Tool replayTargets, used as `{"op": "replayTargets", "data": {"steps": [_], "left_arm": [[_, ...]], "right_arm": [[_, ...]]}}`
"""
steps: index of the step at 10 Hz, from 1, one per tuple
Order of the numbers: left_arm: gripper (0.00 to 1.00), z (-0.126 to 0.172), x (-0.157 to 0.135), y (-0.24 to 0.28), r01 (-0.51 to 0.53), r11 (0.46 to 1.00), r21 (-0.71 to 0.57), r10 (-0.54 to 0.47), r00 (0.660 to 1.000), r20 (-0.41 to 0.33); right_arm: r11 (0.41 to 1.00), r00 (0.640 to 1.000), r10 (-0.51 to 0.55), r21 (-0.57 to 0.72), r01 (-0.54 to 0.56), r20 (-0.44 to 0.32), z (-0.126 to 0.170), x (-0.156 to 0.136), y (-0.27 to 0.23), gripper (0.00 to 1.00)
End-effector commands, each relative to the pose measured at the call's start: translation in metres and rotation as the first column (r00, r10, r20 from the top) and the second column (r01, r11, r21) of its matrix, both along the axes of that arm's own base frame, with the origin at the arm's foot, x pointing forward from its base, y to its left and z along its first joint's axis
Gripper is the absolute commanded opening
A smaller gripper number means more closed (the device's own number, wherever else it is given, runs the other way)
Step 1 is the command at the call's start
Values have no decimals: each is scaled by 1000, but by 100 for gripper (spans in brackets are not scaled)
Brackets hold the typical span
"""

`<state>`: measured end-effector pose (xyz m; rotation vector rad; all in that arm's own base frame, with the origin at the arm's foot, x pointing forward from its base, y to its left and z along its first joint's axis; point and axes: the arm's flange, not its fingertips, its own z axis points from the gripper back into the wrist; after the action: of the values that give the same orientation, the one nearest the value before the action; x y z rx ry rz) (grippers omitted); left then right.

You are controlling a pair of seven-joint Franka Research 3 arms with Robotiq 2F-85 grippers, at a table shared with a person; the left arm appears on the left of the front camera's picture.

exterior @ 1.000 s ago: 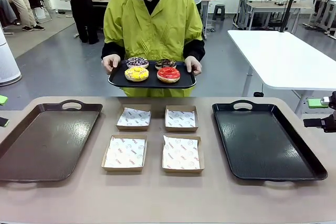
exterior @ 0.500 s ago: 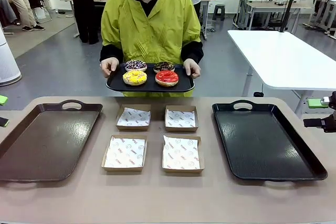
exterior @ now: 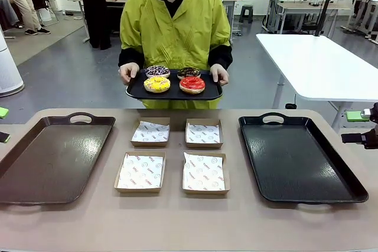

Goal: Individually package the donuts and arrange them on the tray.
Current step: Pick up one Paper togo box.

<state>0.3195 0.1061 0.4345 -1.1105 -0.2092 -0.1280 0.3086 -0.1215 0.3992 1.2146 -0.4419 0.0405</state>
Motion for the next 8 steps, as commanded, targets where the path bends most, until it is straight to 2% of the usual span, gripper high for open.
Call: {"op": "replayTargets", "data": {"steps": [1,2,3,6,7,8], "left_arm": [[100,0,0,2,10,1000,-11,-9,1000,17],[100,0,0,2,10,1000,-11,-9,1000,17],[100,0,0,2,10,1000,-11,-9,1000,17],[100,0,0,2,10,1000,-11,-9,1000,17],[100,0,0,2,10,1000,-11,-9,1000,17],[100,0,0,2,10,1000,-11,-9,1000,17]], "right_arm": [[1000,1000,2,11,-2,7,0,0,0,100],[1000,1000,0,0,0,0,0,0,0,100],[999,1000,-21,-36,20,-12,21,14,13,100],[977,992,28,-205,-54,-125,92,71,93,100],[958,986,23,-279,-70,-167,102,89,126,100],[913,977,7,-398,-93,-212,98,103,168,100]]}}
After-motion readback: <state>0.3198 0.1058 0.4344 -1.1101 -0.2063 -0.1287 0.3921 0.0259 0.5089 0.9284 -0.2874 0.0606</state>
